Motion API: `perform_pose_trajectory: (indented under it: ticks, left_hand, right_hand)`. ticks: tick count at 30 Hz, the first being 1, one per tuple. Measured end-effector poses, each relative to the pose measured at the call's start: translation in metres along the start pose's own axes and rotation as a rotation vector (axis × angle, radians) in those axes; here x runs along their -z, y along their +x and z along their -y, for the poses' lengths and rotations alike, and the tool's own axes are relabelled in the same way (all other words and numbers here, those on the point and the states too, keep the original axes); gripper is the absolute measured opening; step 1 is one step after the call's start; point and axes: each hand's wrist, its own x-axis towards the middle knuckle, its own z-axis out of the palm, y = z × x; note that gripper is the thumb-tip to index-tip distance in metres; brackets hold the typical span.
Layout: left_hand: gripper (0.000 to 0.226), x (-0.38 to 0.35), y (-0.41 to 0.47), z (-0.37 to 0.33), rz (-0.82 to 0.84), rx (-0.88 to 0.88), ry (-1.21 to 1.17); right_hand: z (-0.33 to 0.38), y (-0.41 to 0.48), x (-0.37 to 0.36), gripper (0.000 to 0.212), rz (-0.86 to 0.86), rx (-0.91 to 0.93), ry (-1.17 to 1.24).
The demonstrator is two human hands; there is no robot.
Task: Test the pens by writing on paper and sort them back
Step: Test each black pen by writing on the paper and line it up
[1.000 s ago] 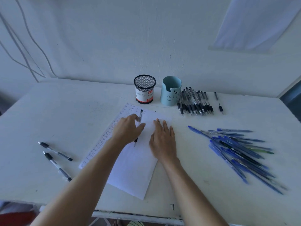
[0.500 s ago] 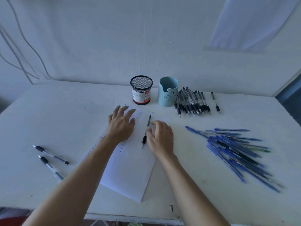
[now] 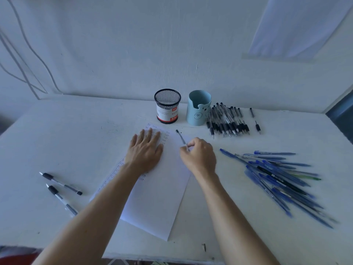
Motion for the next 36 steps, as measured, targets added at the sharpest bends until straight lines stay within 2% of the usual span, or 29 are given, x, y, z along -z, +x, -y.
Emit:
perform_pose_trajectory:
  ticks: [7,12,23,36]
  left_hand:
    - [0.056,0.0,0.006,-0.007,-0.022,0.016,-0.044]
    - [0.055,0.001,0.011,-0.016,-0.025,0.042,-0.051]
    - [0.053,0.0,0.014,-0.018,-0.071,0.056,-0.042]
    - [0.052,-0.004,0.014,-0.017,-0.1,0.061,-0.045]
  right_hand:
    - [-0.031,0.037,0.055,0.013,-0.239,-0.1,0.09]
    - [-0.057,0.086,0.066,0.014,-0.36,-0.076,0.066]
    - [-0.073,0.146,0.061,0.02,-0.34,-0.087,-0.035]
    - [-0.078,0.139,0.07,0.023,-0.301,-0.174,-0.039]
